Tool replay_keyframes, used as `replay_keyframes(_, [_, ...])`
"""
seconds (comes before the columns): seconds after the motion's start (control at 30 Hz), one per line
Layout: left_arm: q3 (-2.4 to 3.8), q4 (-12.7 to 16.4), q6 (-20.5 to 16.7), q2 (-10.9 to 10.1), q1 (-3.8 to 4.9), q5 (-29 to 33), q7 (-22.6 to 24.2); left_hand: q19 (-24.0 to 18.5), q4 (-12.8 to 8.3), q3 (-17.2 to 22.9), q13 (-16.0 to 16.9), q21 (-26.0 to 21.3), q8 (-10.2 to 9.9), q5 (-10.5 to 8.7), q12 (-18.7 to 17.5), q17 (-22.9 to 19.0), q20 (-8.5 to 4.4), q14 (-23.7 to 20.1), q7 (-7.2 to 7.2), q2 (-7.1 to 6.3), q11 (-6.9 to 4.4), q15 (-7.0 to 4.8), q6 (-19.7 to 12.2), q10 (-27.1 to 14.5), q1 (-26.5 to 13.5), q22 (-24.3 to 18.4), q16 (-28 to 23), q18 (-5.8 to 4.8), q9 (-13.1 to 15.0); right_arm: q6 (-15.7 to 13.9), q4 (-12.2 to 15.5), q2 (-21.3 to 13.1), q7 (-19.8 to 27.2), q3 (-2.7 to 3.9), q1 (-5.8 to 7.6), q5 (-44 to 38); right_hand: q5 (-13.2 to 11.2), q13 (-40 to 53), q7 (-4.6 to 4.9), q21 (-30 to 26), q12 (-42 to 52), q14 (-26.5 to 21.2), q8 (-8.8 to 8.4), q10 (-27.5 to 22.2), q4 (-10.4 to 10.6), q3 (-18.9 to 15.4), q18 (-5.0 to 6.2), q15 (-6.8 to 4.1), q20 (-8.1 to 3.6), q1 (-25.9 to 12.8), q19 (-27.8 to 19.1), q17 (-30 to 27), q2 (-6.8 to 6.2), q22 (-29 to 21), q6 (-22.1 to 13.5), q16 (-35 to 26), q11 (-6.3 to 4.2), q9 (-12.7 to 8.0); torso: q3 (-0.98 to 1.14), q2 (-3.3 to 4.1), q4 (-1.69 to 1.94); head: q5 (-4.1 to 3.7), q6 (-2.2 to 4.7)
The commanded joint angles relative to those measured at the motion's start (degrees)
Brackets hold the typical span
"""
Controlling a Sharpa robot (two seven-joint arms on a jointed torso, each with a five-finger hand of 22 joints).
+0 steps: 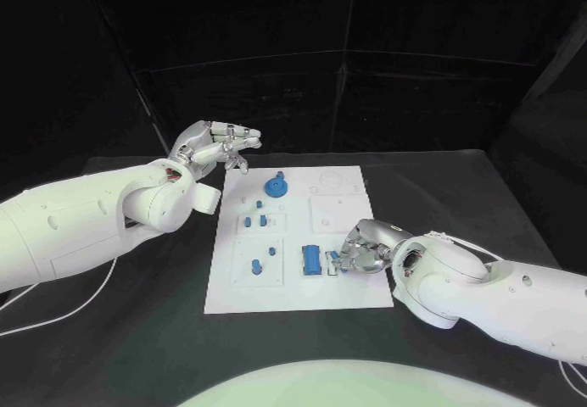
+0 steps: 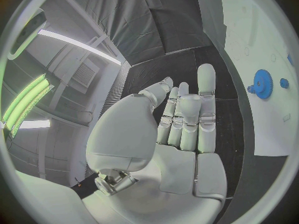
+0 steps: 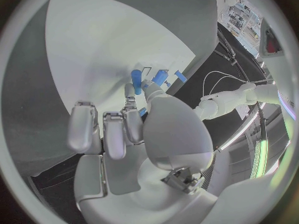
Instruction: Assemble the parts on the task board
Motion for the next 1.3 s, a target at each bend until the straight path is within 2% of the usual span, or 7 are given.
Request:
replay_keyframes(0.03, [0.04,0.07,0.84,0.15,0.10,0.19,0.01,0.45,-0.10,-0.17,0.09,-0.32,0.33,0.13,0.38,-0.09,0.04,0.06,-0.01,0.28,0.00,0.12,-0.58,-0.53,0.32,-0.07,-0.06,0.80,0.00,0.16,0.00,0.32,-0.15,0.02,0.07,1.43,0.15,2.14,0.07,0.31,0.02,4.53,0.16,0.35,0.61,-0.04,-0.81,-0.30,-0.15,-0.79,0.34,7.82,-0.01,0.02,0.52,0.14,-0.05,0.04,0.06,0.02,-0.06,0.09,0.02])
replay_keyframes(0.23, [0.04,0.02,1.07,0.22,0.10,0.19,-0.06,0.45,-0.10,-0.17,0.08,-0.32,0.33,0.13,0.39,-0.10,0.04,0.05,0.00,0.28,0.01,0.12,-0.60,-0.56,0.32,-0.07,-0.07,0.80,-0.01,-0.30,-0.09,0.64,-0.11,0.02,0.07,2.25,0.35,2.22,-0.03,0.31,0.04,4.51,0.29,0.43,1.31,-0.17,-0.82,-0.39,-0.25,-1.68,0.36,7.76,-0.17,0.05,0.78,0.10,-0.14,0.22,0.02,-0.01,-0.04,-0.09,-0.13])
replay_keyframes(0.37, [0.04,0.00,1.14,0.22,0.10,0.19,-0.12,0.44,-0.05,-0.22,0.07,-0.34,0.33,0.11,0.40,-0.08,0.04,0.05,0.04,0.25,0.05,0.14,-0.66,-0.62,0.25,-0.08,-0.06,0.79,-0.02,-0.82,-0.20,0.91,-0.01,0.02,0.07,2.63,2.30,2.23,-0.04,0.30,-0.02,4.51,0.32,0.48,2.20,-0.87,-0.83,-0.44,-0.33,-2.89,0.37,7.78,-0.74,0.07,0.83,0.09,-0.17,0.44,0.03,0.01,-0.11,-0.09,-0.16])
replay_keyframes(0.83, [0.04,0.05,1.56,0.20,0.10,0.19,-0.47,0.44,-0.05,-0.22,0.07,-0.34,0.33,0.11,0.41,-0.17,0.04,0.02,0.05,0.26,0.05,0.14,-0.67,-0.64,0.25,-0.08,-0.09,0.79,-0.02,-1.07,-1.09,2.04,-0.03,0.03,0.07,3.03,3.28,2.15,0.05,0.23,-0.24,4.48,0.36,0.48,4.27,-3.09,-0.83,-0.39,-0.33,-5.25,0.36,7.60,-1.35,0.04,0.86,-0.03,-0.09,0.84,-0.02,-0.02,-0.04,-0.07,-0.27])
replay_keyframes(0.9, [0.04,0.06,1.63,0.19,0.10,0.19,-0.51,0.44,-0.05,-0.22,0.07,-0.34,0.33,0.11,0.41,-0.17,0.04,0.02,0.05,0.26,0.05,0.14,-0.67,-0.64,0.25,-0.08,-0.09,0.79,-0.02,-1.21,-1.16,2.15,-0.02,0.03,0.07,3.11,2.51,2.12,0.07,0.20,-0.32,4.46,0.36,0.46,4.74,-3.83,-0.82,-0.37,-0.31,-5.67,0.35,7.53,-1.47,0.02,0.84,-0.07,-0.06,0.94,-0.02,-0.05,-0.08,-0.10,-0.23])
replay_keyframes(1.13, [0.04,0.11,1.69,0.13,0.10,0.19,-0.61,0.44,-0.05,-0.22,0.07,-0.34,0.33,0.11,0.41,-0.17,0.04,0.02,0.05,0.26,0.05,0.14,-0.67,-0.64,0.25,-0.08,-0.09,0.79,-0.02,-1.95,-1.37,2.17,0.00,0.03,0.08,3.22,-3.87,2.01,0.17,0.12,-0.62,4.41,0.31,0.32,6.59,-6.79,-0.81,-0.28,-0.20,-6.42,0.32,7.25,-1.26,0.00,0.56,-0.25,0.08,1.38,0.00,-0.02,-0.06,-0.16,-0.16])
replay_keyframes(1.3, [0.04,0.14,1.69,0.07,0.10,0.19,-0.66,0.44,-0.05,-0.22,0.07,-0.34,0.33,0.11,0.41,-0.17,0.04,0.02,0.05,0.26,0.05,0.14,-0.67,-0.64,0.25,-0.08,-0.09,0.79,-0.02,-2.00,-1.38,1.94,-0.02,0.03,0.08,3.13,-4.56,1.99,0.18,0.10,-0.67,4.40,0.32,0.30,6.85,-7.24,-0.80,-0.26,-0.20,-6.31,0.31,7.21,-1.07,-0.01,0.52,-0.28,0.07,1.48,0.02,-0.03,-0.06,-0.23,-0.12])
